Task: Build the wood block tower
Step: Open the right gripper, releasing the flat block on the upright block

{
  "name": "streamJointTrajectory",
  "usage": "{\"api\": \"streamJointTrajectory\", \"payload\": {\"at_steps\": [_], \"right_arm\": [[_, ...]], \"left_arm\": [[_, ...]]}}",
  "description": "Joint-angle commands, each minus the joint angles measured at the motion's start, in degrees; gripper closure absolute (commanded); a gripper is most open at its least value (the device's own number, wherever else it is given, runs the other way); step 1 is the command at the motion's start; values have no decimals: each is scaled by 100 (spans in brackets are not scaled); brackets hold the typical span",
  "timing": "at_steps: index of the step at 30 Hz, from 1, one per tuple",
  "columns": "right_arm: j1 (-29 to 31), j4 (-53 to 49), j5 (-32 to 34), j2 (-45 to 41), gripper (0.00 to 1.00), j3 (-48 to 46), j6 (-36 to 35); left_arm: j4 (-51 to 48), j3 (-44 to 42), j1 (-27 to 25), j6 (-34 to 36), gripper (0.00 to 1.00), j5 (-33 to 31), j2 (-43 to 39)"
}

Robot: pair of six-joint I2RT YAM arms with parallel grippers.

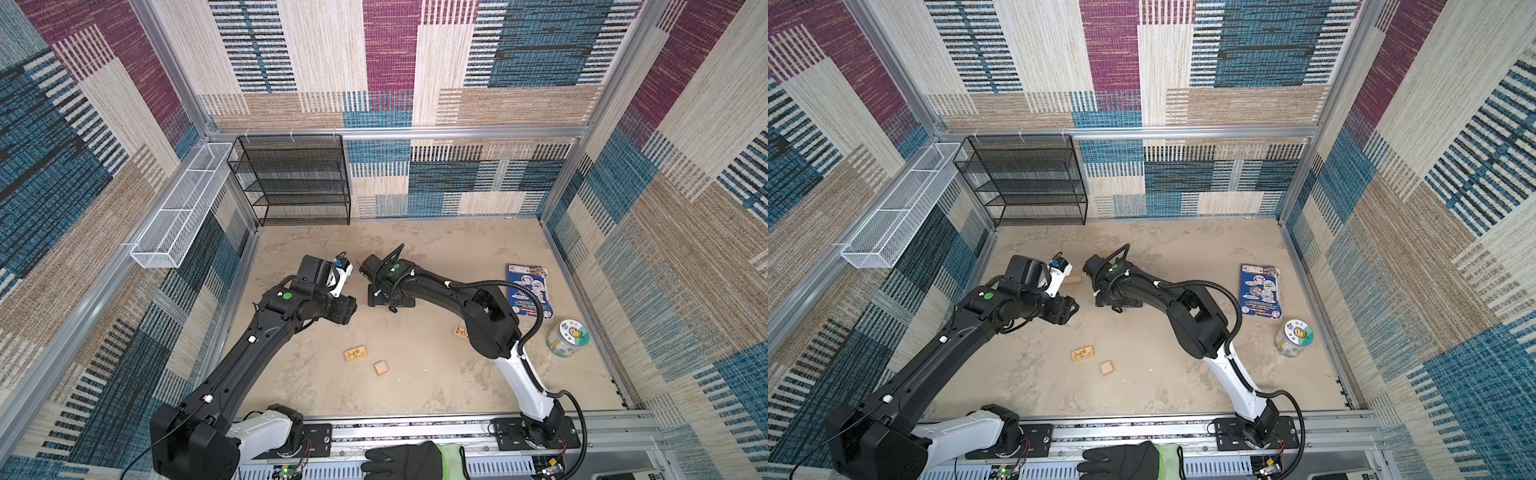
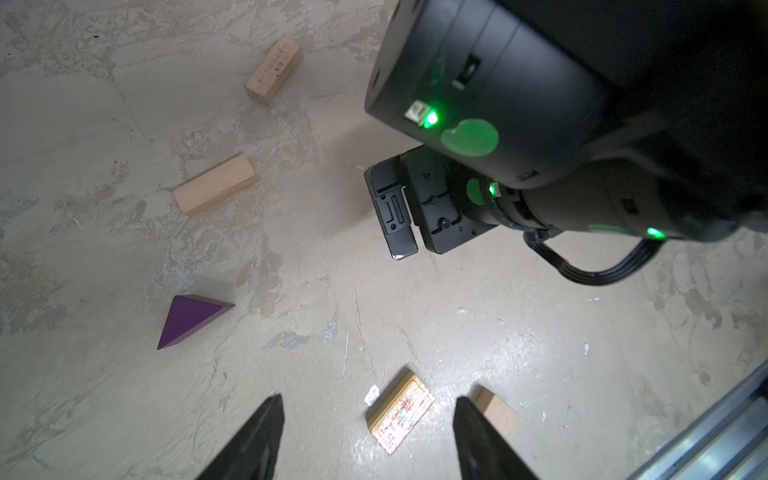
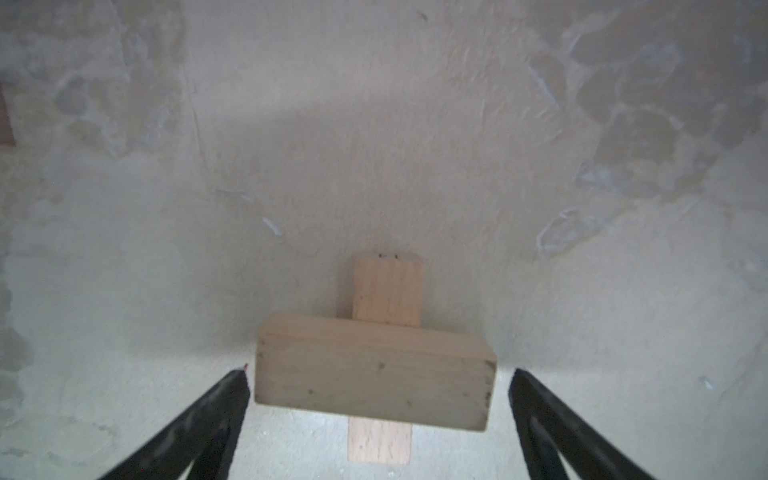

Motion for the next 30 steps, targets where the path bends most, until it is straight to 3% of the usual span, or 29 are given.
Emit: {"api": "streamJointTrajectory", "payload": {"at_steps": [1, 21, 30], "right_arm": [[-19, 69, 43, 28, 0, 110, -59], [-97, 41, -34, 44, 1, 61, -78], [-98, 94, -95, -8, 9, -17, -92]], "left_arm": [[6, 27, 7, 100, 31, -30, 24], [0, 32, 7, 101, 30, 5, 80], [0, 40, 7, 93, 30, 9, 110]]}}
